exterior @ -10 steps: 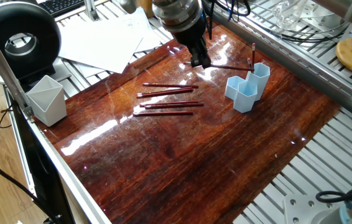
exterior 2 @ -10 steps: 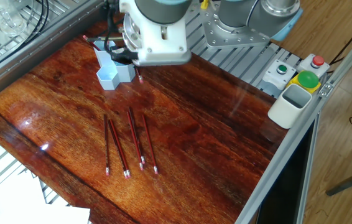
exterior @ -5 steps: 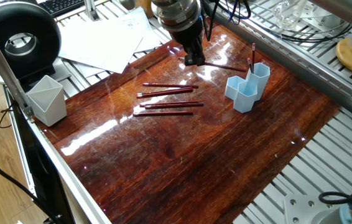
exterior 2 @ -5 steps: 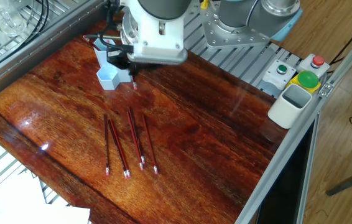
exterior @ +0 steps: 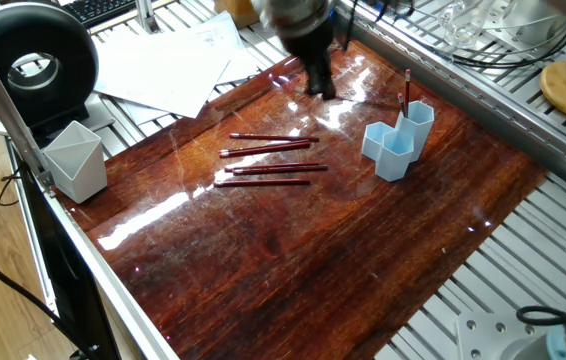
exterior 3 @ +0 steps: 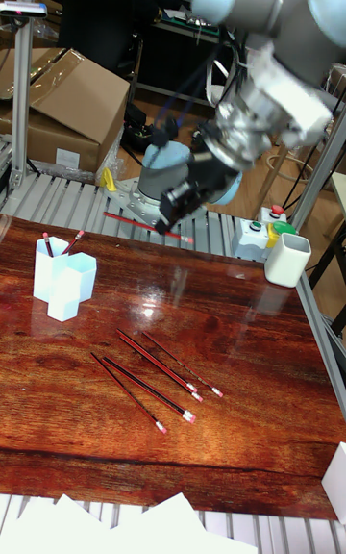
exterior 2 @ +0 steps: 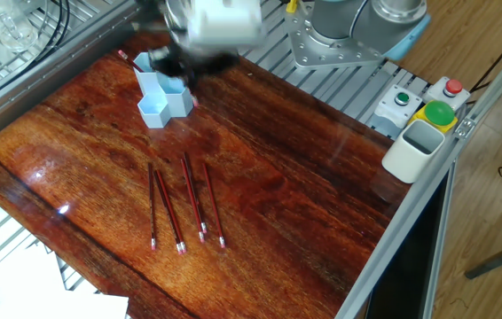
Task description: Put the pen into the pen holder
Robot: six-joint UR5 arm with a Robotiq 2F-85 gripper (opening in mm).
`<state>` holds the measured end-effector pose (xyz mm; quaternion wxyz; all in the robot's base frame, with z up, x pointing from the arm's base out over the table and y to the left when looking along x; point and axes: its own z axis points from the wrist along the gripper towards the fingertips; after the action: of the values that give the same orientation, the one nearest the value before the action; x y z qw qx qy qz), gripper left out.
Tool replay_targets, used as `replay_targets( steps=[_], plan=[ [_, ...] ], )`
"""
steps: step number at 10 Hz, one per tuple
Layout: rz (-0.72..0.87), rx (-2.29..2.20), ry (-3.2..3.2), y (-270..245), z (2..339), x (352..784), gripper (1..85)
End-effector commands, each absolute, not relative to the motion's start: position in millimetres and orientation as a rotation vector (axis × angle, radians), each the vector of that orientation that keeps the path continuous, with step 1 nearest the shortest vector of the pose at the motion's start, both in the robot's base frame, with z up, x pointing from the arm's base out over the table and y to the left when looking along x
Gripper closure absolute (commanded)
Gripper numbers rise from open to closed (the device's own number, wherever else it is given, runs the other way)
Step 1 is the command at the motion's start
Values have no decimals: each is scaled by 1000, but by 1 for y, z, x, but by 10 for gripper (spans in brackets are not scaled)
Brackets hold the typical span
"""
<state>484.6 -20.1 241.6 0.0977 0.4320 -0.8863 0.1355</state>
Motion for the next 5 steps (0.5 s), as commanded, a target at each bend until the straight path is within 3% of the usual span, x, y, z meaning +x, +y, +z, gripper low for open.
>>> replay_targets(
  steps=[1, 5],
  plan=[
    [339, 1533, -2608, -41, 264, 482, 847],
    [400, 1558, -2573, -71, 248, 465, 847]
  ],
)
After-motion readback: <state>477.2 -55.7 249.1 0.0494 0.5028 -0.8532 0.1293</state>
